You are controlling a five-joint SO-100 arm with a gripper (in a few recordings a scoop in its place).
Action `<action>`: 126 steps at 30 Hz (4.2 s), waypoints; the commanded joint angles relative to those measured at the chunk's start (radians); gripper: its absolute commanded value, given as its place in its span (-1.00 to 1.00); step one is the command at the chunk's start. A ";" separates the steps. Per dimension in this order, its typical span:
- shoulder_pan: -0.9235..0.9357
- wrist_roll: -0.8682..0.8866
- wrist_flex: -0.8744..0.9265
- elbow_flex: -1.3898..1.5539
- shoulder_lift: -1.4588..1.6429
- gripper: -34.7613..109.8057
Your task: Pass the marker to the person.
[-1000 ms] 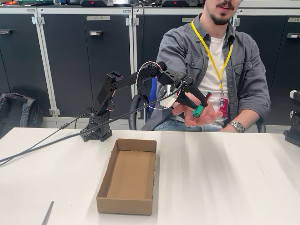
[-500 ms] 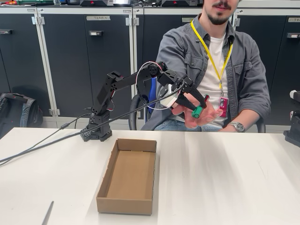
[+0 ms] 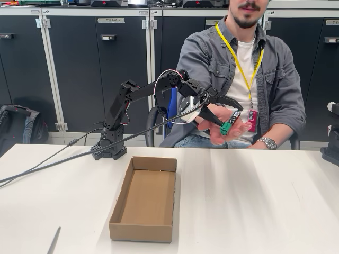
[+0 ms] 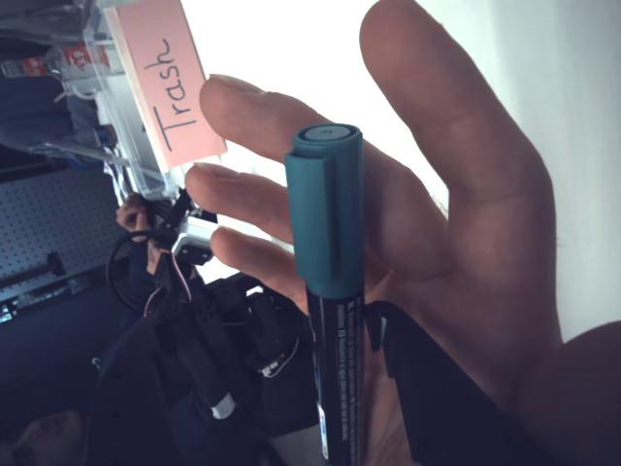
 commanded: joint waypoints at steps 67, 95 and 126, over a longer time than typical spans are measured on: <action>0.121 -0.210 0.258 0.077 0.215 0.09; 0.149 -0.249 0.364 0.127 0.282 0.09; 0.196 -0.247 0.295 0.235 0.364 0.09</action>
